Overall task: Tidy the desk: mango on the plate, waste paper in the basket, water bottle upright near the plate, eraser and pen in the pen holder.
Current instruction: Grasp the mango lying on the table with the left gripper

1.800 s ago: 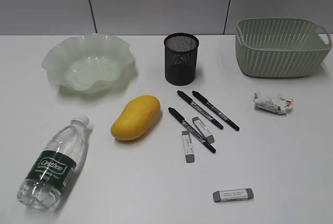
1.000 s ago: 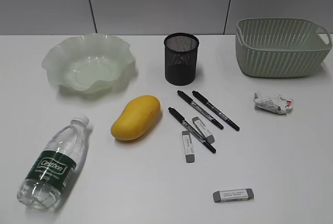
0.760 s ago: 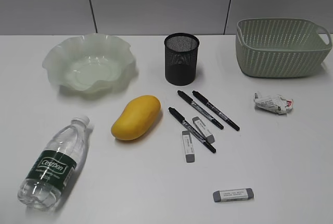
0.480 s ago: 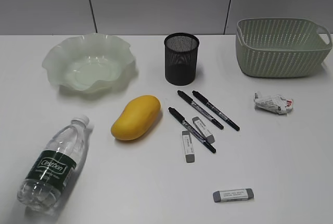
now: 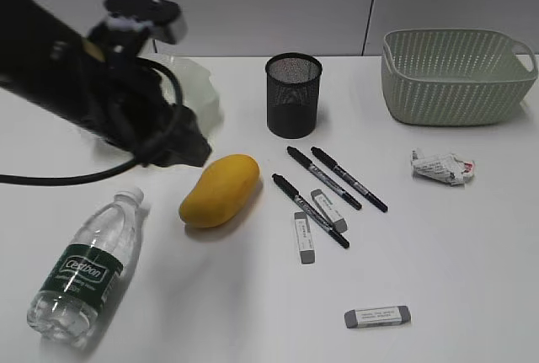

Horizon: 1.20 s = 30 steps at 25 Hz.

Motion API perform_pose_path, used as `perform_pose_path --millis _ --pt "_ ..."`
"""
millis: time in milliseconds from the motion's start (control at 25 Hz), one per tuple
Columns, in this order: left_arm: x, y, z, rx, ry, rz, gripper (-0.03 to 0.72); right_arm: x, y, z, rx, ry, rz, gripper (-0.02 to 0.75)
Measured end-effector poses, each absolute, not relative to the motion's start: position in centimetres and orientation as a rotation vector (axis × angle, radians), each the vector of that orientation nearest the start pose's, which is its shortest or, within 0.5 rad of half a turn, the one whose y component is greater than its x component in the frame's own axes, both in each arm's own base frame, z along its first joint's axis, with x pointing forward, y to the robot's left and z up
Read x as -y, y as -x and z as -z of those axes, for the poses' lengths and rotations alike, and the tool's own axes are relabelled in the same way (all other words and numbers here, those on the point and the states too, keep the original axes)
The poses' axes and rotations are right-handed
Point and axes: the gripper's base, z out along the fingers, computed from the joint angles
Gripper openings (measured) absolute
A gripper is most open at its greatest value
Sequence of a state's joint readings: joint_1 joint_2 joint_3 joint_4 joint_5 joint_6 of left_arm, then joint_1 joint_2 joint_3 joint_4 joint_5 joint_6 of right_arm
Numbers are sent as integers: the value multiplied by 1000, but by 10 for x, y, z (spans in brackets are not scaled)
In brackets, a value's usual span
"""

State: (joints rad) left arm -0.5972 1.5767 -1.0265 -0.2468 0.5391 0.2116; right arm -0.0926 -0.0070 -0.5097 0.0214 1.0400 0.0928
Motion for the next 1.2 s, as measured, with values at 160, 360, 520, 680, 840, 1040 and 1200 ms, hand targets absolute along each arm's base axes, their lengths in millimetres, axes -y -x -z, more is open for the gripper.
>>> perform_pose_path --millis 160,360,520,680,840,1040,1200 --pt "216 -284 -222 -2521 -849 375 591 -2 6 -282 -1998 -185 -25 435" --pt "228 -302 -213 -2535 -822 371 674 -2 6 -282 -1998 -185 -25 435" --pt "230 -313 -189 -2618 -741 293 679 -2 6 -282 -1998 -185 -25 435" --pt "230 -320 -167 -2668 -736 214 678 -2 6 -282 -1998 -185 -25 435" --pt "233 -326 -160 -2666 -739 201 675 -2 6 -282 -1998 -185 -25 435" --pt "235 -329 -150 -2676 -741 194 666 -2 6 -282 -1998 -185 -25 435" --pt "236 -329 -136 -2712 -747 180 661 -2 6 -282 -1998 -185 -25 435"
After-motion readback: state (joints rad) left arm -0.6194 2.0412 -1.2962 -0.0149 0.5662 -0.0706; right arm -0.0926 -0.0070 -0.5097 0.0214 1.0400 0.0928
